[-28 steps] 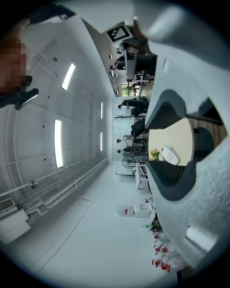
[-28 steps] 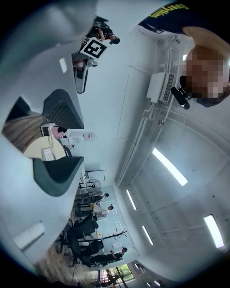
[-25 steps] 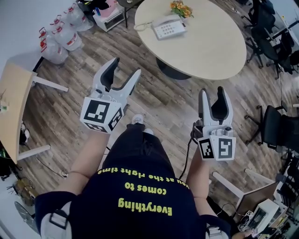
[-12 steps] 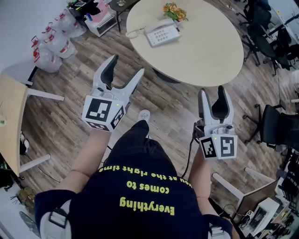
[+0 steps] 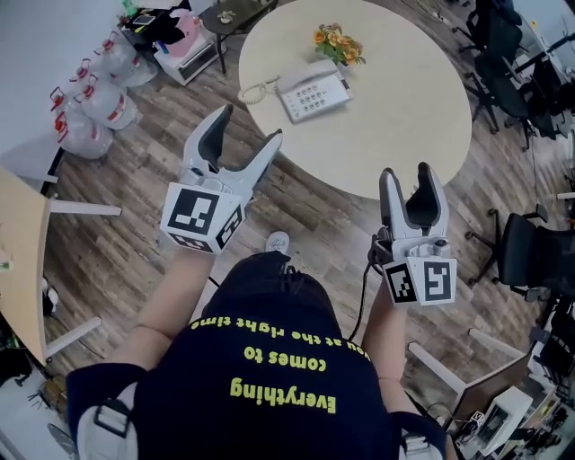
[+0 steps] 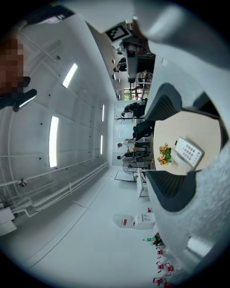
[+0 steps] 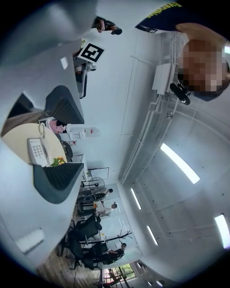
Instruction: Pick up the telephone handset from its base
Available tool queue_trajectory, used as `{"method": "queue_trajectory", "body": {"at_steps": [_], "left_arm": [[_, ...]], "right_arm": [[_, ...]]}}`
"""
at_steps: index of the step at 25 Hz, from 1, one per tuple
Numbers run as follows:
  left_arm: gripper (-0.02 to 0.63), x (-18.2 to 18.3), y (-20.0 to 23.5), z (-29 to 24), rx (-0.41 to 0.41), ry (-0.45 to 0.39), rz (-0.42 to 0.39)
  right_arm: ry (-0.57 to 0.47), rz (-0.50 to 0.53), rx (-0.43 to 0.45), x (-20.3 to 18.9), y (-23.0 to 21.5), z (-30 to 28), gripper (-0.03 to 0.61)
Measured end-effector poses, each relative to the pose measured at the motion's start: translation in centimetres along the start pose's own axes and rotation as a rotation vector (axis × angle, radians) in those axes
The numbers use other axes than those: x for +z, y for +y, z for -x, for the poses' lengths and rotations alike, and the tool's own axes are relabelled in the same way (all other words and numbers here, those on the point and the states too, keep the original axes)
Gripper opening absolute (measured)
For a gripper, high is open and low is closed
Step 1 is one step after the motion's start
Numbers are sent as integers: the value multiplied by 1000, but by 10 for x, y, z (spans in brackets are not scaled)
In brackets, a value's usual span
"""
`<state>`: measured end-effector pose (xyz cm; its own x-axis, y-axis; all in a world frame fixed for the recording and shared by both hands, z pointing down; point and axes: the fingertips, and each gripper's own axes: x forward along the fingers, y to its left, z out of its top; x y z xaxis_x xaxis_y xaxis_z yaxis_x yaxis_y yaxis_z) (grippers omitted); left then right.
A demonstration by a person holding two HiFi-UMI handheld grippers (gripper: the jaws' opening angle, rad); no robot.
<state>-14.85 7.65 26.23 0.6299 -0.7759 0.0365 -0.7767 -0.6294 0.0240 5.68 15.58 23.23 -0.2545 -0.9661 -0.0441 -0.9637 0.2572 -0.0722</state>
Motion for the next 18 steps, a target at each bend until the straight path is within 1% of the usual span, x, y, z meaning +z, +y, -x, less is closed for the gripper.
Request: {"method": "queue_trajectory", "body": {"at_steps": [5, 10, 14, 18], "left_arm": [[353, -1, 17, -27, -21, -2, 7], [353, -8, 28, -45, -20, 17, 23], [351, -14, 40, -59, 5, 24, 29], [353, -14, 55, -75, 41, 19, 26]], "right_arm": [[8, -4, -25, -4, -8, -24, 272], [28, -14, -38, -12, -20, -41, 272], [31, -16, -21, -16, -30, -61, 271], [24, -21, 20, -19, -39, -91, 270]]}}
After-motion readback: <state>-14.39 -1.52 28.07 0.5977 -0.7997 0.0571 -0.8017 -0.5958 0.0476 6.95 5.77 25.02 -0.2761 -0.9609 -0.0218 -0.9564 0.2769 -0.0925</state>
